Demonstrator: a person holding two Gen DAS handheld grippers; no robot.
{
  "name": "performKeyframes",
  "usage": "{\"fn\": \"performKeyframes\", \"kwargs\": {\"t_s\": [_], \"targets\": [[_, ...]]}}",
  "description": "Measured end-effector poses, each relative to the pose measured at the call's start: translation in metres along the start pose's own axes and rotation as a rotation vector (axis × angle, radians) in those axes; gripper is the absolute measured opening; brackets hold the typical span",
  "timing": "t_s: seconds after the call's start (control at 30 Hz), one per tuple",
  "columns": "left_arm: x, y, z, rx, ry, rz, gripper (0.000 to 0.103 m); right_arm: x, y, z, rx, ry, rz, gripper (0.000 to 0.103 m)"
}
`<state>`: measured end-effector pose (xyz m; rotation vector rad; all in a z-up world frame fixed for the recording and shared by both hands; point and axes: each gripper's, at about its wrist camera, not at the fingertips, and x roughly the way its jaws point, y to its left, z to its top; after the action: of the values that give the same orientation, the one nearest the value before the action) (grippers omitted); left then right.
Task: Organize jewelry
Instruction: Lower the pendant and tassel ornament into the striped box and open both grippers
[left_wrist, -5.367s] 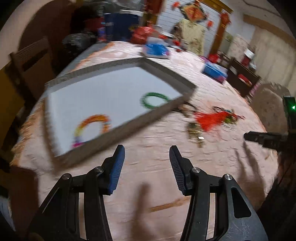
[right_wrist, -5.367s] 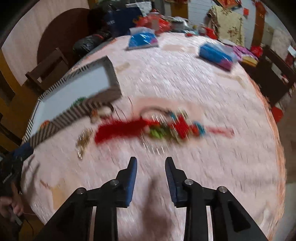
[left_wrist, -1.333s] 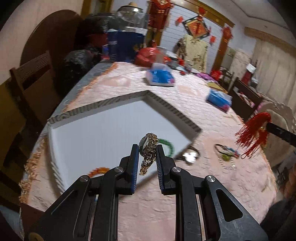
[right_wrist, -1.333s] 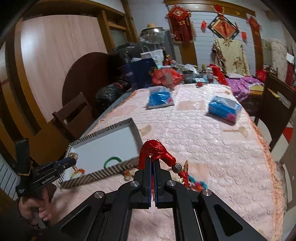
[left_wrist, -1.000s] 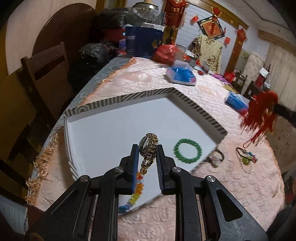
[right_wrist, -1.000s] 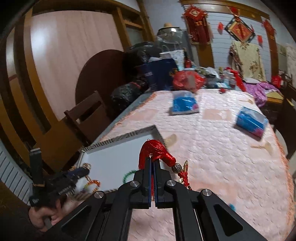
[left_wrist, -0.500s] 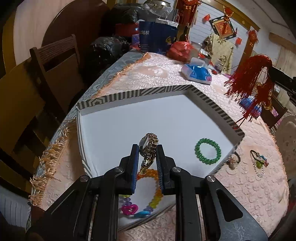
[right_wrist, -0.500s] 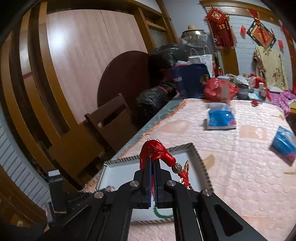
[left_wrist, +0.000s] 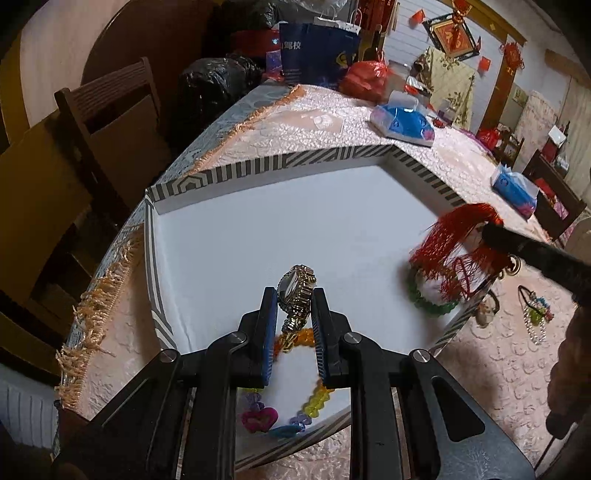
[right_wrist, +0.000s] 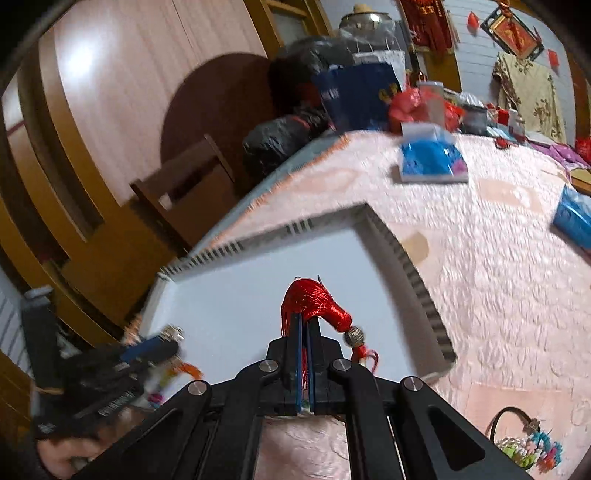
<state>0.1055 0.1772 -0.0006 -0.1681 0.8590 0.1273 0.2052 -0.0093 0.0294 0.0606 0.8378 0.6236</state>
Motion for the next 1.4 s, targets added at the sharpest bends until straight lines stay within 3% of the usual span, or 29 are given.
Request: {"fn": "performKeyframes", "kwargs": {"t_s": [0.27,1.13,1.23,1.33,1.4], "targets": [[0.009,0.001,-0.006,0.010,0.021,0.032,0.017,0.029,-0.007,-0.025,-0.021,0.089,-0.062,0.001],[0.019,0.003,-0.010,0.015,0.050,0.050,0.017,0.030,-0.013,-0.034,0.042,0.043,-0.046,0.002],[0.019,0.003,-0.010,0.018,0.049,0.053,0.017,0.030,-0.011,-0.034,0.040,0.037,-0.039,0.006],[0.020,0.003,-0.010,0.017,0.055,0.058,0.021,0.030,-0.008,-0.033,0.025,0.045,-0.015,0.017],[0.020,0.004,-0.010,0.015,0.057,0.067,0.031,0.031,-0.003,-0.032,0.007,0.066,-0.018,0.020]]}}
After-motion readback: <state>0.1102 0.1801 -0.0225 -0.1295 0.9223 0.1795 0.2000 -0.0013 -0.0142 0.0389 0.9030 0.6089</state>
